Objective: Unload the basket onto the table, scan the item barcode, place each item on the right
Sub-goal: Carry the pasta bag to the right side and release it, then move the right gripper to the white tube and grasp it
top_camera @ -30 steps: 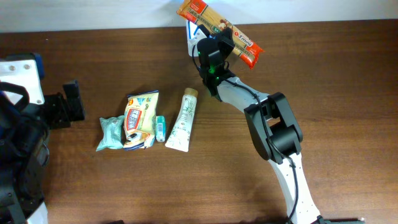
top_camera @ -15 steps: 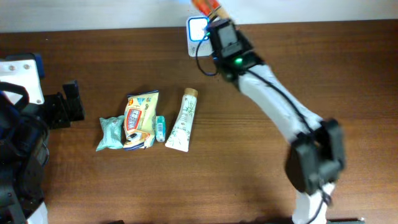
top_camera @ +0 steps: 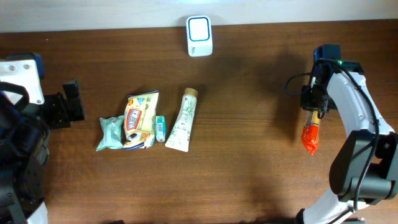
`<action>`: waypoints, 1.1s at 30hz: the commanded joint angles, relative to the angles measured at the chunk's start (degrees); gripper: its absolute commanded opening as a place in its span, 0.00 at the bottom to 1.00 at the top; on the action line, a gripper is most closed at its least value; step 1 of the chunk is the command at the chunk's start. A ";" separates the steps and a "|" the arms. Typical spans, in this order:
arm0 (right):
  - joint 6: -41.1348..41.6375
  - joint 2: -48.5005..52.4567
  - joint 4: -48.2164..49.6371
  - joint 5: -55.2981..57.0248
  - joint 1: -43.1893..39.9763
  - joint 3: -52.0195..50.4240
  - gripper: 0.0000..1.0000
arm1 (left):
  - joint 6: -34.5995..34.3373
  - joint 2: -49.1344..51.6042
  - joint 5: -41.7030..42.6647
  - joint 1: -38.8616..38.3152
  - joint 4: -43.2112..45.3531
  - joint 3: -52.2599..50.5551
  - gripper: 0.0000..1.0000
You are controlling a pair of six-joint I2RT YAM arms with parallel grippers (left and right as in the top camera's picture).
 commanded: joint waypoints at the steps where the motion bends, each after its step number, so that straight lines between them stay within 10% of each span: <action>1: 0.50 -1.29 2.51 3.08 0.17 0.68 0.04 | 0.94 -0.20 -0.39 0.20 0.11 0.39 0.99; 8: -13.60 7.08 5.86 3.10 0.61 0.68 0.04 | 0.94 -0.20 -0.42 0.20 0.11 0.39 0.99; 10: -13.57 7.89 5.70 0.59 0.68 0.79 0.34 | 0.94 -0.20 -0.42 0.20 0.11 0.39 0.99; 16: -11.37 7.69 -10.64 -14.80 0.76 15.63 0.60 | 0.94 -0.20 -0.42 0.20 0.11 0.39 0.99; 21: -11.34 8.11 -9.14 -54.93 2.40 18.25 0.75 | 0.94 -0.20 -0.42 0.20 0.11 0.39 0.99; 27: 11.54 8.31 11.17 -41.48 25.24 6.45 0.69 | 0.94 -0.20 -0.42 0.20 0.11 0.39 0.99; 33: 19.96 11.91 23.67 -36.52 38.64 5.31 0.87 | 0.94 -0.20 -0.42 0.20 0.11 0.39 0.99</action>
